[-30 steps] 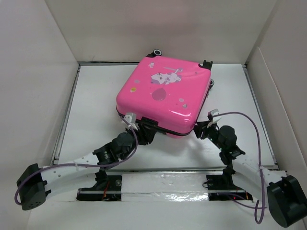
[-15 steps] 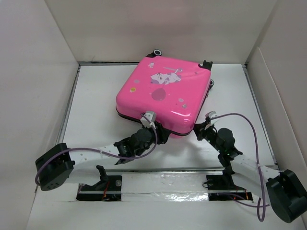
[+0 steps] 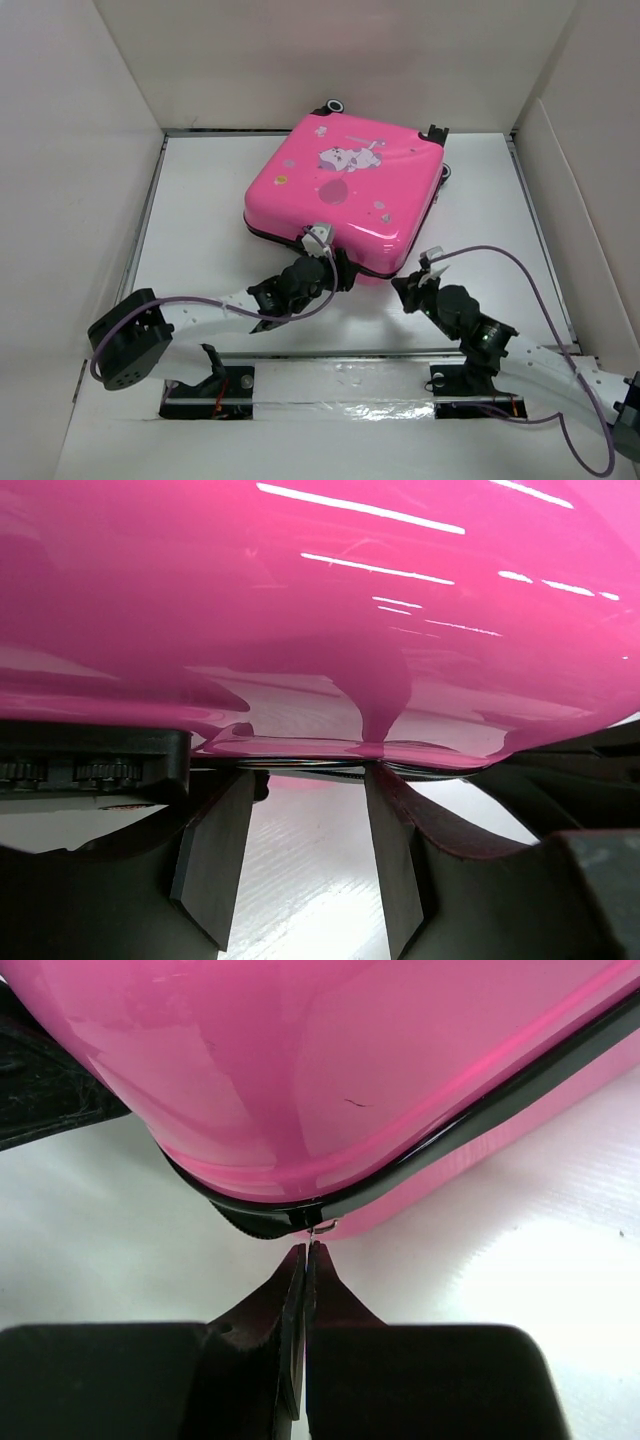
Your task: Pack the luggage
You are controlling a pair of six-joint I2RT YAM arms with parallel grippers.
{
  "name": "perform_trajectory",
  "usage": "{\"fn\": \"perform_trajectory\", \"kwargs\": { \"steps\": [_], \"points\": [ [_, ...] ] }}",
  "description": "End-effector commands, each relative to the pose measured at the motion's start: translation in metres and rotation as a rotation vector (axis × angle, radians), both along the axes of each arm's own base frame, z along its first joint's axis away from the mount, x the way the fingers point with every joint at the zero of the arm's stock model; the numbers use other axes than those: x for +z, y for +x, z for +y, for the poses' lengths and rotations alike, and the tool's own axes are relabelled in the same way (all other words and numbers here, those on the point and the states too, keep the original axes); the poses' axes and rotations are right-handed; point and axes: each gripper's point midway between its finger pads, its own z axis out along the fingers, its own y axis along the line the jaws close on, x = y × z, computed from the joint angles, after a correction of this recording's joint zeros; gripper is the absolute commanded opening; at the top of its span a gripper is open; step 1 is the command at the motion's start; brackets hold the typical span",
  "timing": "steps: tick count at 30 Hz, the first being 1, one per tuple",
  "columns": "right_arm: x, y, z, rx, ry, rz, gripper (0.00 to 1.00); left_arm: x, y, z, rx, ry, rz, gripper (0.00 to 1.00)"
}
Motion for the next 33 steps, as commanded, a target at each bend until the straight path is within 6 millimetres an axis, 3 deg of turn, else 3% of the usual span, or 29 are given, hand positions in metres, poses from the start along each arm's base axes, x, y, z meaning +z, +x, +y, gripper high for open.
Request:
{"fn": "perform_trajectory", "kwargs": {
  "steps": [1,6,7,8,11,12,14,15,16,17,18,20,21,22,23,24,25,27,28,33],
  "points": [
    [0.011,-0.079,0.062,0.384,0.095,0.167,0.00,0.089,0.048,-0.003,0.128,-0.211,-0.177,0.47],
    [0.049,-0.076,0.114,0.403,0.174,0.086,0.00,0.084,0.041,-0.029,0.075,-0.222,-0.141,0.47],
    [0.036,-0.084,0.129,0.421,0.123,0.107,0.00,0.080,0.042,-0.031,0.077,-0.214,-0.132,0.47],
    [0.059,-0.074,0.142,0.372,0.159,0.066,0.00,0.080,0.042,-0.032,0.076,-0.215,-0.127,0.47],
    [0.067,-0.065,0.163,0.331,0.163,0.028,0.00,0.084,0.045,-0.025,0.098,-0.222,-0.124,0.47],
    [0.068,-0.061,0.163,0.313,0.171,0.020,0.00,0.080,0.046,-0.019,0.111,-0.208,-0.115,0.47],
    [0.067,-0.055,0.155,0.268,0.173,0.002,0.00,0.095,0.057,0.009,0.187,-0.230,-0.128,0.48],
    [0.061,-0.056,0.149,0.261,0.156,0.011,0.00,0.086,0.059,0.025,0.223,-0.210,-0.113,0.51],
    [0.059,-0.056,0.143,0.253,0.149,0.014,0.00,0.104,0.060,0.043,0.257,-0.262,-0.130,0.56],
    [0.050,-0.057,0.135,0.245,0.115,0.031,0.00,0.108,0.062,0.057,0.291,-0.277,-0.134,0.58],
    [0.058,-0.059,0.127,0.244,0.137,0.027,0.00,0.095,0.069,0.081,0.351,-0.255,-0.112,0.59],
    [0.046,-0.065,0.112,0.247,0.107,0.058,0.00,0.102,0.066,0.105,0.391,-0.313,-0.098,0.58],
    [0.057,-0.068,0.105,0.250,0.143,0.048,0.00,0.079,0.067,0.122,0.433,-0.281,-0.062,0.54],
    [0.052,-0.070,0.098,0.252,0.138,0.057,0.00,0.077,0.064,0.132,0.448,-0.300,-0.053,0.48],
    [0.046,-0.073,0.091,0.252,0.117,0.068,0.00,0.069,0.061,0.134,0.436,-0.329,-0.015,0.46],
    [0.046,-0.075,0.087,0.259,0.124,0.071,0.00,0.046,0.056,0.141,0.438,-0.314,0.026,0.45],
    [0.053,-0.078,0.082,0.267,0.157,0.065,0.00,0.040,0.059,0.154,0.464,-0.330,0.037,0.43],
    [0.045,-0.086,0.081,0.304,0.157,0.086,0.00,0.029,0.056,0.156,0.441,-0.370,0.078,0.43],
    [0.044,-0.089,0.083,0.318,0.165,0.096,0.00,0.015,0.059,0.166,0.464,-0.371,0.098,0.44],
    [0.035,-0.096,0.100,0.369,0.166,0.141,0.00,0.017,0.061,0.146,0.359,-0.412,0.115,0.48]
  ]
}}
